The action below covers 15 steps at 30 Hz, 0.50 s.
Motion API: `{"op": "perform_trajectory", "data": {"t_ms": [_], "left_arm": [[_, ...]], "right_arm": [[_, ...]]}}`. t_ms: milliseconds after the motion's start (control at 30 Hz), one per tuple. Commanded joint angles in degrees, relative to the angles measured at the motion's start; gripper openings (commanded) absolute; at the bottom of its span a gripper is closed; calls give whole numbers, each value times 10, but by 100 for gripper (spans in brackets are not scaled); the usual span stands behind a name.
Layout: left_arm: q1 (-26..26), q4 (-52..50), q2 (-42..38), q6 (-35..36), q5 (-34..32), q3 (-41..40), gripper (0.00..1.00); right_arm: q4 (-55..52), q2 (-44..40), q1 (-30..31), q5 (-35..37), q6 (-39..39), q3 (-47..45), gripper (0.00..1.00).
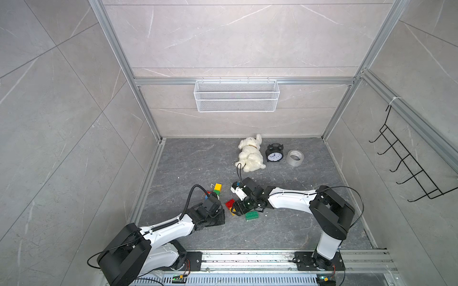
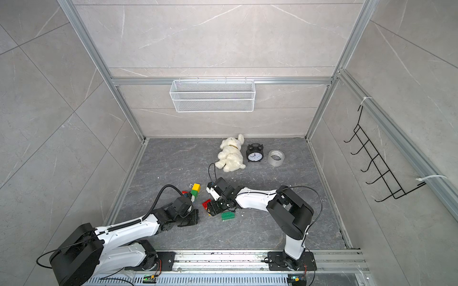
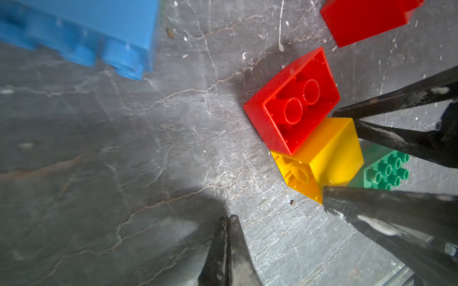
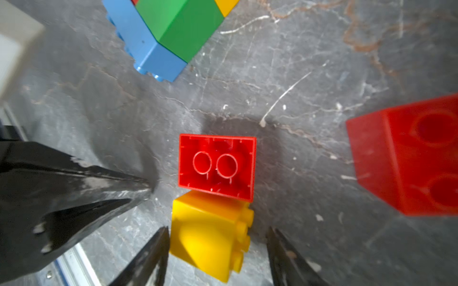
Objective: Assemble the letter r with lego
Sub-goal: Pick up the lego brick from the center of the board.
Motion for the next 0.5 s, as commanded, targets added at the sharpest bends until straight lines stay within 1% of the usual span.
{"op": "perform_trajectory", "data": {"t_ms": [0,200,267,300,400,467], "left_arm": [[2,-15,5,0,-14,13,0],[2,-17,7,0,-18,16,0],[2,-16,7,1,-21,17,0],[3,-17,8,2,-21,18,0],[8,-30,7,12,-25,27,0],[16,-33,6,16,-21,33,0]], "right_arm": [[-51,17,21,65,-21,30,65],[-50,19,27,69,-21,36,64],[-53,21,28,69,-23,39,62],[-54,23,29,70,-24,42,61],[-53,24,31,83,-22,41,51],[-53,23,31,86,-22,42,47]]}}
